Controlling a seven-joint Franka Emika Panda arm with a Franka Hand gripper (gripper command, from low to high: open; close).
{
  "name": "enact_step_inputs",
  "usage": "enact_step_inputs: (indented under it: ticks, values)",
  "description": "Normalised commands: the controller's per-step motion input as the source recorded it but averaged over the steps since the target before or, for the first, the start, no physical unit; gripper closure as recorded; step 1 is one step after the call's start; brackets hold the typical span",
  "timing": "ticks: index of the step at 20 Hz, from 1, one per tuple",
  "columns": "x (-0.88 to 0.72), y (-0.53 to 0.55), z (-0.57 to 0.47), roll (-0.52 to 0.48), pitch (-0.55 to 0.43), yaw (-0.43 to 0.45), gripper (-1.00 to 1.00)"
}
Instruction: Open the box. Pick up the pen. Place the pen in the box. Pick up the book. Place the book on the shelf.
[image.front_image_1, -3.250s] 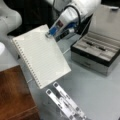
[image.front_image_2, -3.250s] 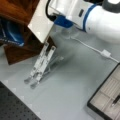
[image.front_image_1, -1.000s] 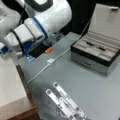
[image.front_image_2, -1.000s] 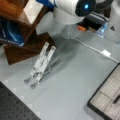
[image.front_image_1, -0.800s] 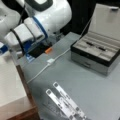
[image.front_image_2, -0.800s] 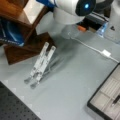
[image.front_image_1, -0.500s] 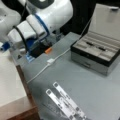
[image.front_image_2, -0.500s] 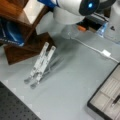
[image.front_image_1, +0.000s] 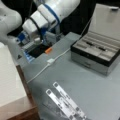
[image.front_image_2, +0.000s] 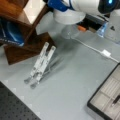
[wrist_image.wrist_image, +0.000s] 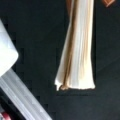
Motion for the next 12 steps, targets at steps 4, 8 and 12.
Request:
enact_step_inputs:
  ticks: [4,8,12]
  values:
    - [0.39,0.47,0.02,0.290,-0.121,-0.374,-1.00]
    - [0.45,0.52,-0.10,0.338,-0.147,-0.468,-1.00]
    - [0.48,0.53,-0.17,0.371,-0.149,-0.471,-1.00]
